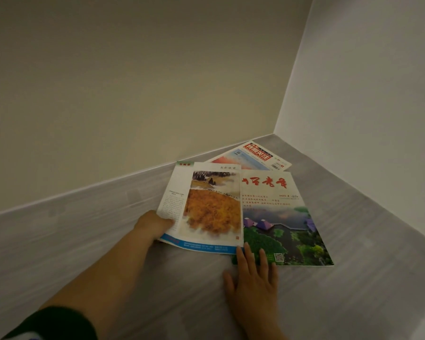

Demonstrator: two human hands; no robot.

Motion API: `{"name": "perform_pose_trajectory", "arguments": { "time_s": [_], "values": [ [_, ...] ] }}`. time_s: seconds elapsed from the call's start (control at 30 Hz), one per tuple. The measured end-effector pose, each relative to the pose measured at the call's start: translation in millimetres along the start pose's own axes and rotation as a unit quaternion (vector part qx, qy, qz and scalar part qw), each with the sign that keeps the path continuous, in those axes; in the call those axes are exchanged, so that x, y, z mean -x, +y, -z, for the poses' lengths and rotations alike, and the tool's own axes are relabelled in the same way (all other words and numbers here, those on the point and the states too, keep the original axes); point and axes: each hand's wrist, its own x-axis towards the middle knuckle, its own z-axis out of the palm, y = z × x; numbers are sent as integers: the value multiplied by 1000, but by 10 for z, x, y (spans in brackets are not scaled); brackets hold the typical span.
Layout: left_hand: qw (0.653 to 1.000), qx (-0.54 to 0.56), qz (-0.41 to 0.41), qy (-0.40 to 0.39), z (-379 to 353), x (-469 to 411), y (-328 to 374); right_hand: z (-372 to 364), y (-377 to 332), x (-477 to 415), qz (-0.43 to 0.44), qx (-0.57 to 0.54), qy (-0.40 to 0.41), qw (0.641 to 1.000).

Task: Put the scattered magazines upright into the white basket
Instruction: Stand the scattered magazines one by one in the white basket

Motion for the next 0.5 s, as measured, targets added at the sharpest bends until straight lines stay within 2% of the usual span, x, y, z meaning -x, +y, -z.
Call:
{"name": "perform_pose_trajectory", "arguments": {
  "time_s": [0.1,0.17,0.23,0.37,0.5],
  "values": [
    [993,114,-6,10,8,45,36,-9,3,0,-2,3,5,1000],
    [972,233,29,-22,42,92,57,-8,-4,7,-1,3,9,1000],
    [951,300,64,-46,95,159,60,9,-16,11,-2,-1,14,1000],
    [964,247,72,-64,184,336,-7,51,-28,51,-6,-6,17,1000],
    [994,104,-6,19,274,569,-120,69,-20,70,-8,-21,39,999]
  ]
}}
